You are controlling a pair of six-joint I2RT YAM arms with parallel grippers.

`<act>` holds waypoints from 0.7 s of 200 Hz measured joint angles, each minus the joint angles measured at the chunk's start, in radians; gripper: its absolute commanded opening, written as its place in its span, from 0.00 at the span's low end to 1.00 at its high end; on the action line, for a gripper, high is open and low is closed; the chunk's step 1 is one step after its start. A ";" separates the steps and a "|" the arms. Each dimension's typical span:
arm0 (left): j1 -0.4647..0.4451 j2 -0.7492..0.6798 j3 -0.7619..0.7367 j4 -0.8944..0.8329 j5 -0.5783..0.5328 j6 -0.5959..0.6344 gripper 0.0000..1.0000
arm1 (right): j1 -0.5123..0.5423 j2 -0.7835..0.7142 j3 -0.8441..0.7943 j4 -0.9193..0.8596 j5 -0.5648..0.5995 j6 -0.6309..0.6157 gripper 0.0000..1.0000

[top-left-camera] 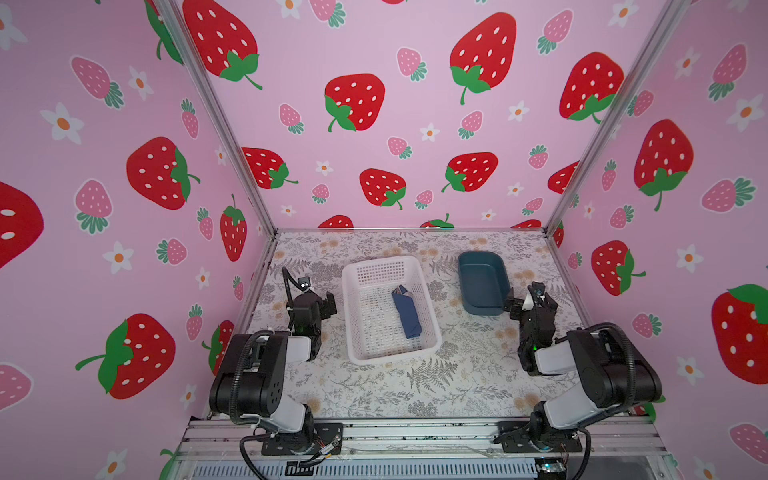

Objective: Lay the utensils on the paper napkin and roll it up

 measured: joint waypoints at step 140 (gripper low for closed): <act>0.000 0.000 0.000 0.000 0.007 0.006 0.99 | 0.002 0.000 0.000 -0.004 0.007 0.000 1.00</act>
